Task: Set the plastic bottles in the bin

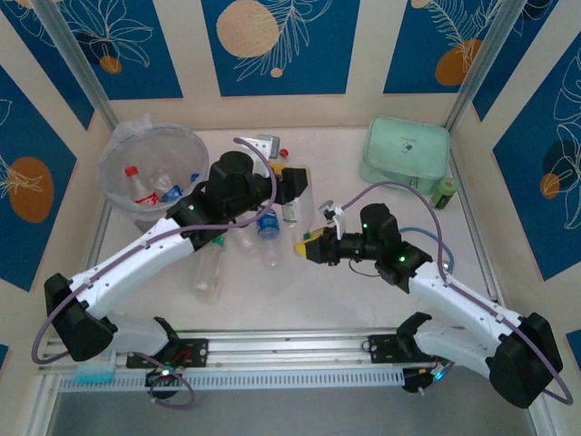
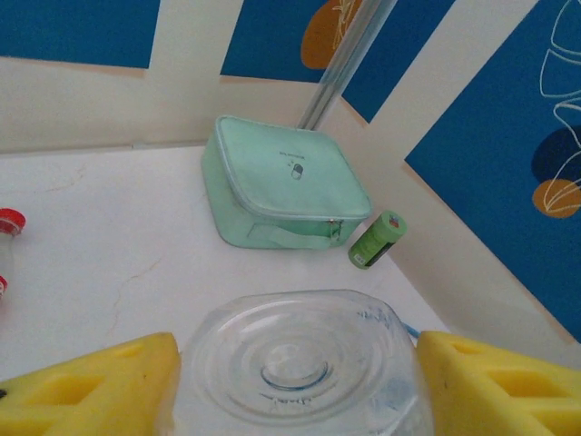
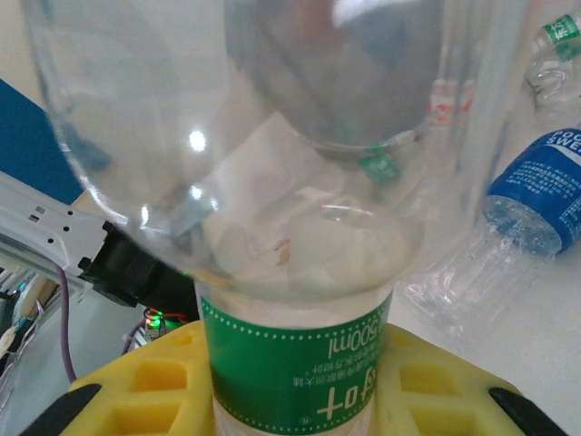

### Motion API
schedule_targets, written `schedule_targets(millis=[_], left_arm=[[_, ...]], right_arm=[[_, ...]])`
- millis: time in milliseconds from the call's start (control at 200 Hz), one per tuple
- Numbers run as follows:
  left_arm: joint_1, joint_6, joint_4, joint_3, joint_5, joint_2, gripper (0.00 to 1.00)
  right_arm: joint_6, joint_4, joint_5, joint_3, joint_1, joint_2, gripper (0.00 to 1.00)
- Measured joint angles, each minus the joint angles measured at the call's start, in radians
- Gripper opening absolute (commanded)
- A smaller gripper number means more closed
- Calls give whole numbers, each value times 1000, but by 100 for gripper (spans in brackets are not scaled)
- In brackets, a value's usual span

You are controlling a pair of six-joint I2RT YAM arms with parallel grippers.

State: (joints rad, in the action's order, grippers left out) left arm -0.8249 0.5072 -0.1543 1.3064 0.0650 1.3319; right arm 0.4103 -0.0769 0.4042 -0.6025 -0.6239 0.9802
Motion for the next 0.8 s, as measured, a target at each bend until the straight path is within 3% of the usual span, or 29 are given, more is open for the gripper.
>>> schedule_targets(millis=[175, 230, 320, 470, 630, 800], left_arm=[[1, -29, -18, 0, 27, 0, 44], [0, -35, -20, 0, 32, -1, 43], [0, -39, -26, 2, 42, -4, 41], [5, -61, -68, 38, 63, -9, 38], [57, -122, -149, 112, 101, -40, 30], [229, -170, -221, 192, 124, -121, 27]], right_arm=[[2, -14, 1, -5, -6, 19, 3], [2, -13, 2, -8, -7, 24, 19], [5, -5, 6, -23, -10, 37, 65], [-9, 18, -25, -62, -12, 50, 97], [-23, 42, -90, -77, -5, 37, 99], [-22, 70, -124, -76, 20, 27, 99]])
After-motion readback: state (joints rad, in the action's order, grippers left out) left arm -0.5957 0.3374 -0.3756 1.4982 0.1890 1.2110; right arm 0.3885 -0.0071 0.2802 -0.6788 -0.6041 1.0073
